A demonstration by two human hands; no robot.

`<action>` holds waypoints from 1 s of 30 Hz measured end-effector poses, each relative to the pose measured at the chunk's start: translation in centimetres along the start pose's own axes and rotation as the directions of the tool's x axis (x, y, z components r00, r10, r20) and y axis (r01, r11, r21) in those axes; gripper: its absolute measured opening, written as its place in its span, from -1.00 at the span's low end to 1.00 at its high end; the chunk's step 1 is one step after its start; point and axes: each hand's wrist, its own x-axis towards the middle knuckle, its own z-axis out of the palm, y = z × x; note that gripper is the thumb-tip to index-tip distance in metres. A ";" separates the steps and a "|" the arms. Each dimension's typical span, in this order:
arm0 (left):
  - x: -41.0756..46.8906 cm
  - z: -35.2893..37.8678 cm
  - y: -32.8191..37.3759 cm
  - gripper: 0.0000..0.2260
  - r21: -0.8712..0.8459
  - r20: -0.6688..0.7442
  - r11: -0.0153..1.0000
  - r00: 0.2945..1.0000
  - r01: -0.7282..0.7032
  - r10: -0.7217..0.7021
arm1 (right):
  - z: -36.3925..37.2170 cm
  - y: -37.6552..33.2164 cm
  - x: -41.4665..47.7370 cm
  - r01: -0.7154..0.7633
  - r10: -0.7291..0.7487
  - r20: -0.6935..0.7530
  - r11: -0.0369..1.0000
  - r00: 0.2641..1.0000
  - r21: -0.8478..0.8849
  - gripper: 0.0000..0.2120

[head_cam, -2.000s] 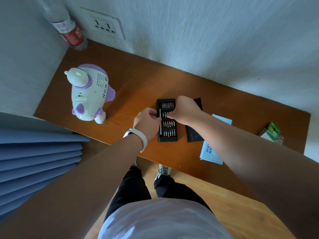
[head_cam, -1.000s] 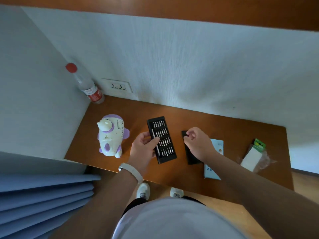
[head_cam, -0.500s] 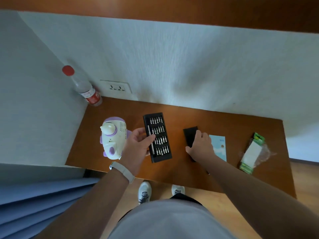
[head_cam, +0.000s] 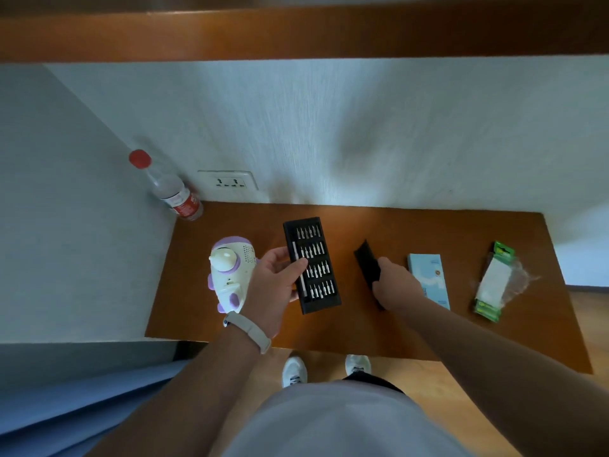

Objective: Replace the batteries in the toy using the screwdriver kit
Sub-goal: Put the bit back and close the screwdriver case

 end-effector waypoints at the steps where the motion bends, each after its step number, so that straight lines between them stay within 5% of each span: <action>1: 0.0 0.0 0.3 -0.82 -0.002 0.005 1.000 1.000 0.000 0.000 | -0.2 -0.2 -0.2 0.019 -0.019 0.001 0.998 1.000 0.067 -0.79; 6: -0.1 0.6 1.6 -0.81 -0.010 0.047 1.000 0.999 0.003 -0.002 | -2.5 -1.4 -2.6 -0.006 -0.033 0.054 0.808 0.998 0.589 -0.65; 11: 0.0 1.6 2.8 -0.81 -0.040 0.091 0.999 0.996 0.008 -0.004 | -6.1 -2.6 -5.9 -0.168 -0.093 0.222 0.398 0.971 0.902 -0.60; 16: 0.1 1.9 3.5 -0.81 -0.067 0.117 0.998 0.993 0.010 -0.002 | -6.2 -2.1 -7.2 -0.235 -0.333 0.195 -0.083 0.922 0.968 -0.35; 25: 0.5 1.1 3.7 -0.81 -0.094 0.111 0.995 0.994 0.017 -0.006 | -6.6 -2.9 -9.2 -0.216 -0.367 0.134 -0.194 0.920 0.957 -0.45; 30: 0.4 0.8 4.1 -0.82 -0.111 0.120 0.994 0.993 0.018 -0.005 | -6.7 -3.7 -10.7 -0.217 -0.291 0.195 -0.046 0.937 0.975 -0.60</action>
